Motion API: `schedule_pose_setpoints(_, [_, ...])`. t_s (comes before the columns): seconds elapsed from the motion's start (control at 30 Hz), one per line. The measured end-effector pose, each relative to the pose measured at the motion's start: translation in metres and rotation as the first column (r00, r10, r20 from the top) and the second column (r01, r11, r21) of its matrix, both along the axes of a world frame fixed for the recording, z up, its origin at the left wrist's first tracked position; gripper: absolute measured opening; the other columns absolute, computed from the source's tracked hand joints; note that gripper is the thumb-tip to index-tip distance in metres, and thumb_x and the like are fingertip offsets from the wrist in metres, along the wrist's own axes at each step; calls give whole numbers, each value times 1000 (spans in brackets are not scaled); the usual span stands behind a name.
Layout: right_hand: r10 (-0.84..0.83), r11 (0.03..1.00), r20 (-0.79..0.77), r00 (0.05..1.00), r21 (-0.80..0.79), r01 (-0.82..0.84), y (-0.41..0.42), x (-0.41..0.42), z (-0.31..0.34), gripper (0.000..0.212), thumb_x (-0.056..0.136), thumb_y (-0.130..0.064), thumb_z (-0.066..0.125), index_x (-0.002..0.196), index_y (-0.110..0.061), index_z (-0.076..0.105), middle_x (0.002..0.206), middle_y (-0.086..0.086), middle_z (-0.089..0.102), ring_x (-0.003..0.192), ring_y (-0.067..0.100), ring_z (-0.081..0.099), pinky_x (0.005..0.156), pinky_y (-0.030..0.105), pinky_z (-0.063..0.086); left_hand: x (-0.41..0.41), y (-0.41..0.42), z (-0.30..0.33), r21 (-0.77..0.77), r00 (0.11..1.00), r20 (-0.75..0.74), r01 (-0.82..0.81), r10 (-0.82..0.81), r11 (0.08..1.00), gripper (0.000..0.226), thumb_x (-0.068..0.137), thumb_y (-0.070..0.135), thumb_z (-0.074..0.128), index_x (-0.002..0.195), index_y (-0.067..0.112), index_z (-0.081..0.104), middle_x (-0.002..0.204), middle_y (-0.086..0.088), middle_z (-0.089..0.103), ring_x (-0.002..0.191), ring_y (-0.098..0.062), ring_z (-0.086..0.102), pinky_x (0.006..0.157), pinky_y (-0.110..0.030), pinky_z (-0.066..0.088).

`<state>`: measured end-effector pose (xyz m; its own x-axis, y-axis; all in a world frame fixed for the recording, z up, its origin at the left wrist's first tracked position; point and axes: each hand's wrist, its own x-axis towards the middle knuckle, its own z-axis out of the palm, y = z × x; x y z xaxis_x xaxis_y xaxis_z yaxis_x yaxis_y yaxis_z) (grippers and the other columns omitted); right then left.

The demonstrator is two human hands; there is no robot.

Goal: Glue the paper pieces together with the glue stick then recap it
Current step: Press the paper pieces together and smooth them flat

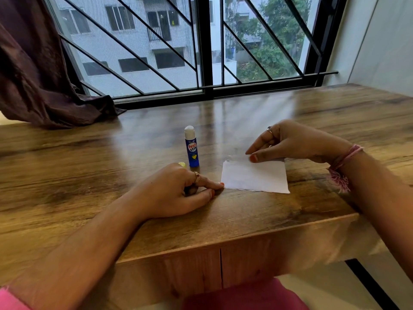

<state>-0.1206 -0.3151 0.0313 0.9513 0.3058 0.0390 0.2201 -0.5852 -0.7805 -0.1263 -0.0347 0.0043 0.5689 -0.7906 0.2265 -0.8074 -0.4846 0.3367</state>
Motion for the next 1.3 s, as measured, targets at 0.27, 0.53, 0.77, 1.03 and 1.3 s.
schedule_pose_setpoints(0.27, [8,1000,7,1000,-7,-8,1,-2,1,18,76,-15,76,94,-11,75,59,-8,70,50,-4,56,48,8,42,0,0,0,4,1000,-3,-4,4,1000,32,89,38,52,119,33,64,49,13,50,47,-7,50,47,-11,33])
schedule_pose_setpoints(0.53, [-4,1000,25,1000,-11,4,1,1,-2,17,74,-19,78,91,-15,77,60,-4,66,49,-2,49,48,10,41,-1,0,0,10,1000,12,-7,7,1000,29,92,29,57,120,31,64,50,8,50,47,-9,50,47,-15,36])
schedule_pose_setpoints(0.77, [11,1000,23,1000,1,-11,0,1,-2,17,74,-18,77,91,-15,77,64,-4,69,52,-2,52,50,10,43,-2,0,1,11,1000,12,-6,6,1000,29,91,30,57,120,31,63,49,12,48,47,-8,50,46,-16,36])
schedule_pose_setpoints(1.03, [29,999,9,1000,-14,-28,-2,0,-1,29,70,-28,79,96,-16,76,83,9,75,67,6,62,60,14,51,-2,0,1,22,1000,17,-15,15,1000,29,91,30,57,119,33,63,50,10,51,49,-10,52,47,-20,39])
schedule_pose_setpoints(1.3, [105,992,-88,991,-67,-111,-7,-4,3,66,47,-43,84,108,-25,67,94,-6,75,81,10,71,71,19,57,-2,-1,1,20,1000,8,-18,18,1000,29,91,32,56,119,34,63,50,8,52,48,-10,52,46,-20,39])
